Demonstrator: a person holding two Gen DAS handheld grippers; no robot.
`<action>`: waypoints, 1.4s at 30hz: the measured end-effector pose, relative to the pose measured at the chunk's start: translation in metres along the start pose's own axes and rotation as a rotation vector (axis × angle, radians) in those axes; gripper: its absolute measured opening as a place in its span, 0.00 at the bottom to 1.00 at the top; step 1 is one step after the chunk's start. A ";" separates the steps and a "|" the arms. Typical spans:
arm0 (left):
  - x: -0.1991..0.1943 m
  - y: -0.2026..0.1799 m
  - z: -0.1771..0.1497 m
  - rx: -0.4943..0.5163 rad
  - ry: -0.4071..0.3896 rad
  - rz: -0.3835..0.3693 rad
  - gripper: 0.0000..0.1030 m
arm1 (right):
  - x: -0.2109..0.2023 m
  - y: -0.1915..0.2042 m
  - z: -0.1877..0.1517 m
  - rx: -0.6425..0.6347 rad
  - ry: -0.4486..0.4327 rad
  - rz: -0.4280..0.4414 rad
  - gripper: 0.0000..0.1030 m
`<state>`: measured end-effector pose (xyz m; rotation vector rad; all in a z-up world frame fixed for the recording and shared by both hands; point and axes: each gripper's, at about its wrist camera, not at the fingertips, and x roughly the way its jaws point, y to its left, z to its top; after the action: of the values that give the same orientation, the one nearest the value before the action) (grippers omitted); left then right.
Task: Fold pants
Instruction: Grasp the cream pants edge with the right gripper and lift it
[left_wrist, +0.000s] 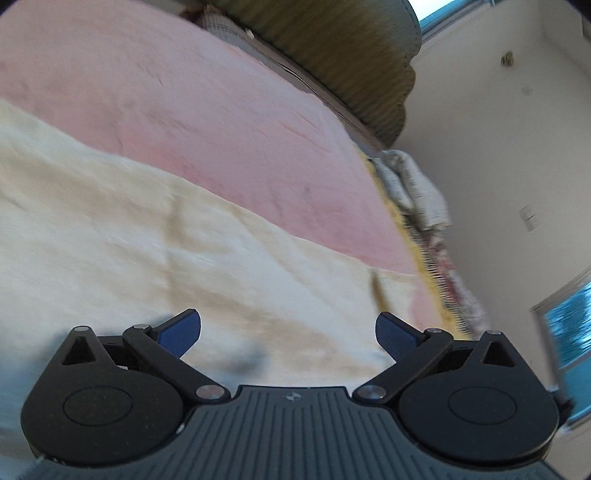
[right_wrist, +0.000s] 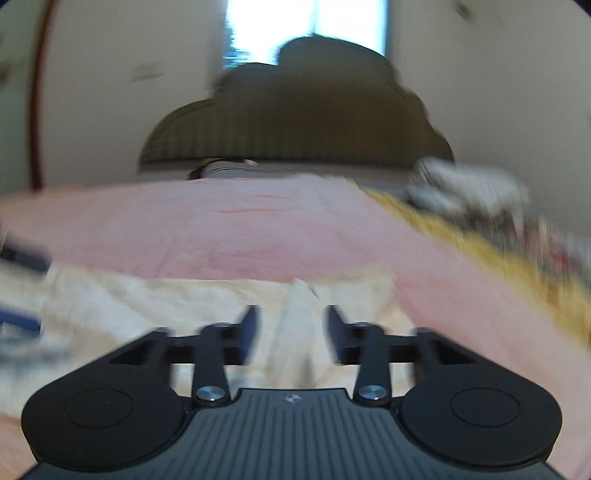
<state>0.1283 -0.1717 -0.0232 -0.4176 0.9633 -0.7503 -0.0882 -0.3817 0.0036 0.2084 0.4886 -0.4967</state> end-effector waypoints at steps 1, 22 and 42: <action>-0.001 0.000 -0.001 0.031 -0.014 0.034 0.99 | -0.002 -0.019 -0.002 0.109 0.016 0.013 0.97; 0.020 -0.018 -0.047 0.386 -0.153 0.191 0.99 | 0.032 -0.080 -0.005 0.194 0.088 -0.312 1.00; 0.023 -0.020 -0.050 0.411 -0.152 0.215 1.00 | 0.060 -0.105 -0.019 0.622 0.102 0.287 1.00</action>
<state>0.0861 -0.2022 -0.0497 -0.0098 0.6762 -0.6889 -0.1024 -0.4909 -0.0510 0.8918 0.3834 -0.3448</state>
